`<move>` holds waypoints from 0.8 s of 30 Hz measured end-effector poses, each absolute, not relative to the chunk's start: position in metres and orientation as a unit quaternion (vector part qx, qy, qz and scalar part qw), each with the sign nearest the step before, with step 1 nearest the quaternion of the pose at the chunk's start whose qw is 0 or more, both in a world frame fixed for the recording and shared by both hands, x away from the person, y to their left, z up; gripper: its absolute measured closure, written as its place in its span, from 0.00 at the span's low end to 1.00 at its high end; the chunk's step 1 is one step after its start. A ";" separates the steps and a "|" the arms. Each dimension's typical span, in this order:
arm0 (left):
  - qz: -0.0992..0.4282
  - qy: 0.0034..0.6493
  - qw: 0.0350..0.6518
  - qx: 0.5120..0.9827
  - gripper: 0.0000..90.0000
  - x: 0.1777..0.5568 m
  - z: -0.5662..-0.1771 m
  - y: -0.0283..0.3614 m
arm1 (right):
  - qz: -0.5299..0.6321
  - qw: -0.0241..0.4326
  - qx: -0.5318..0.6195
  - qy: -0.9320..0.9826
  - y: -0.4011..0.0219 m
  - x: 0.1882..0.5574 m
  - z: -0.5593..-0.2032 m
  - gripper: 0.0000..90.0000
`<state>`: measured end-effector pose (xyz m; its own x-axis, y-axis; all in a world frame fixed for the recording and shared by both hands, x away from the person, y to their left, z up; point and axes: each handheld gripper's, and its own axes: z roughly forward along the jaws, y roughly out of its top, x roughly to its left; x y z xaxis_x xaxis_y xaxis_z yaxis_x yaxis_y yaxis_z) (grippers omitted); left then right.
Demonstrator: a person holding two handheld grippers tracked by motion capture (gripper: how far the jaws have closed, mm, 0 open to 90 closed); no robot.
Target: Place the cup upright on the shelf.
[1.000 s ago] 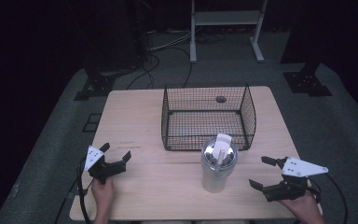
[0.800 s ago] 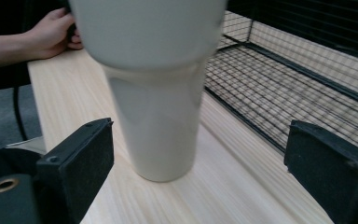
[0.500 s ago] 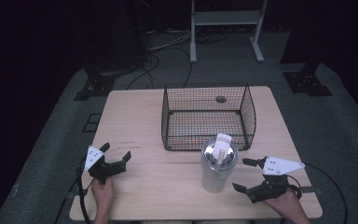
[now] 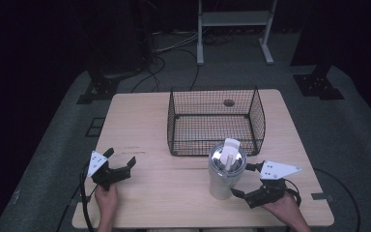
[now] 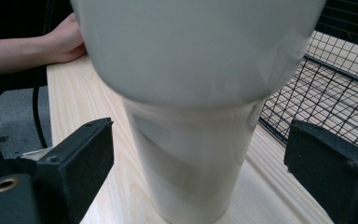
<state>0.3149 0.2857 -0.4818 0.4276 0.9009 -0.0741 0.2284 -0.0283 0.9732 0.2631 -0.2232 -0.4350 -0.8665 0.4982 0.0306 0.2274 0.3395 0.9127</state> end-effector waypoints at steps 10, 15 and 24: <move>0.309 0.436 0.544 0.647 0.00 0.315 -0.482 0.286 | 0.541 0.131 0.219 0.801 -0.209 0.269 -0.439 0.08; 0.309 0.435 0.544 0.647 0.00 0.315 -0.482 0.286 | 0.553 0.133 0.217 0.793 -0.202 0.273 -0.442 0.08; 0.309 0.436 0.545 0.647 0.00 0.315 -0.482 0.286 | 0.570 0.136 0.220 0.780 -0.194 0.276 -0.449 0.08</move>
<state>0.3148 0.2858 -0.4819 0.4298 0.8998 -0.0751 0.2269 -0.0271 0.9735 0.2761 -0.1935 -0.4489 -0.8664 0.4979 0.0390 0.1884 0.2535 0.9488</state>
